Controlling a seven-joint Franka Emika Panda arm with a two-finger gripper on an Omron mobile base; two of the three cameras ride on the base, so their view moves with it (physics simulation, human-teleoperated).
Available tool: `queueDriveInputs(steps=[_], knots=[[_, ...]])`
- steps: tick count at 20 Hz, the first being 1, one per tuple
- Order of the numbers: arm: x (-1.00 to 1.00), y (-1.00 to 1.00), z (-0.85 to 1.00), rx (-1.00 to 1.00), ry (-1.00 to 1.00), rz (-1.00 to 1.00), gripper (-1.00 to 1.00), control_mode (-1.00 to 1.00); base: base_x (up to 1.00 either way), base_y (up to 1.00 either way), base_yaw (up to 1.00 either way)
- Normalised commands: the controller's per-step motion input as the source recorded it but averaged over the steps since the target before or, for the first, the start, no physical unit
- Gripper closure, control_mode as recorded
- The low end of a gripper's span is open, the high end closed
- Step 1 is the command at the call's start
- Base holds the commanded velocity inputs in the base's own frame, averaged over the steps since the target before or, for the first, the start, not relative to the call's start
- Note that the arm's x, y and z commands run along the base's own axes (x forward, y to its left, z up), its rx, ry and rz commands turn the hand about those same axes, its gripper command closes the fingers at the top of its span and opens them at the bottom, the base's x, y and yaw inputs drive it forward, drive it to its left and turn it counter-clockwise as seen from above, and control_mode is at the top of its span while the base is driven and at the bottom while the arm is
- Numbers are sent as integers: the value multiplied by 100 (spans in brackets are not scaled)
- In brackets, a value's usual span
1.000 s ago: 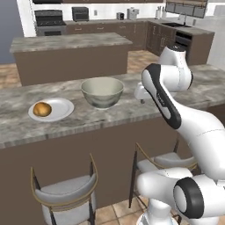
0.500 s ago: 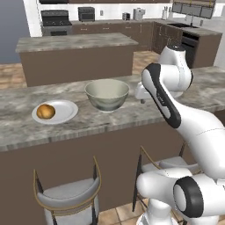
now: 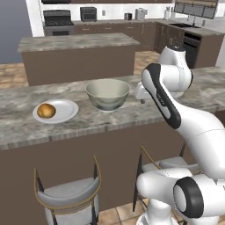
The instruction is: Pick the chicken drumstick and potato from their plates and place them in the bowl. Then put the bowl in the fridge.
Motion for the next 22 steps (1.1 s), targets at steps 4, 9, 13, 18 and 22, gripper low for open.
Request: queueDriveInputs(steps=[4,9,13,18,22], knots=[[0,0,0,0,0,0,-100,100,54,-5,8],[0,0,0,0,0,0,-100,100,55,1,7],[0,0,0,0,0,0,-100,100,18,5,0],[0,0,0,0,0,0,-100,100,0,0,0],[0,0,0,0,0,0,-100,100,0,0,0]])
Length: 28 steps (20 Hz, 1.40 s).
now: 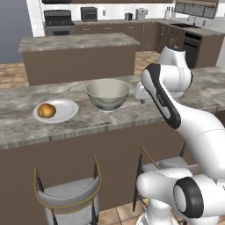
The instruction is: Pick the chicken drumstick and potato from their plates and place them in the bowl. Then put the bowl in the fridge.
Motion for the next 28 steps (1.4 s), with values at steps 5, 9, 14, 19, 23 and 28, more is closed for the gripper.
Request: queueDriveInputs(steps=[5,9,14,19,23,28], knots=[[0,0,0,0,0,0,-100,-100,0,0,0],[0,0,0,0,0,0,-100,-100,0,0,0],[0,0,0,0,0,0,-100,-100,0,0,0],[0,0,-2,-1,2,0,-100,-100,0,0,0],[-1,-12,-1,-1,-8,5,-100,-100,0,0,0],[0,-37,13,-2,-15,12,-100,-100,0,0,0]])
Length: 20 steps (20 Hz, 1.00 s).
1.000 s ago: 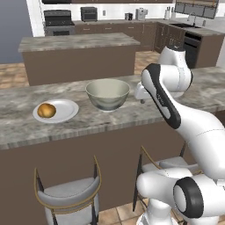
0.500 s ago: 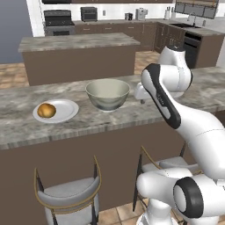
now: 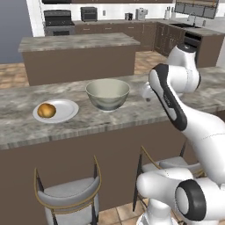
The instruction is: Pick the chicken drumstick and potato from their plates and place them in the bowl. Then put the bowl in the fridge.
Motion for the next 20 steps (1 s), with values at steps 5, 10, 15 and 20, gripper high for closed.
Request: queueDriveInputs(steps=[5,10,15,20], knots=[[2,-44,12,-12,-14,11,-100,-100,0,0,0],[23,-46,5,-17,-1,4,-100,-100,0,0,0],[57,-28,4,-14,15,-2,-100,-100,0,0,0],[64,-19,1,-2,27,-6,-100,-100,0,0,0]])
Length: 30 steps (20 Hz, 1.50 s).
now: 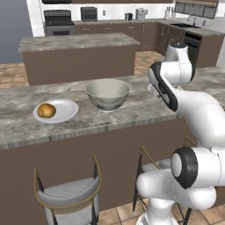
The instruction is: Pick the chicken drumstick and potato from their plates and place them in the bowl. Then put the bowl in the fridge.
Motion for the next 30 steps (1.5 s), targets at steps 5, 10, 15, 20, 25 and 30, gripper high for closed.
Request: queueDriveInputs(steps=[5,10,15,20,25,30], knots=[[57,-23,1,0,25,-10,-100,-100,0,0,0],[55,-25,0,0,22,-7,-100,-100,0,0,0],[52,-20,-6,2,18,-6,-100,-100,0,0,0],[51,-20,-13,4,6,-2,-100,-100,0,0,0],[33,-22,-26,9,0,-1,-100,-100,0,0,0],[36,-20,-25,11,1,0,-100,-100,0,0,0]])
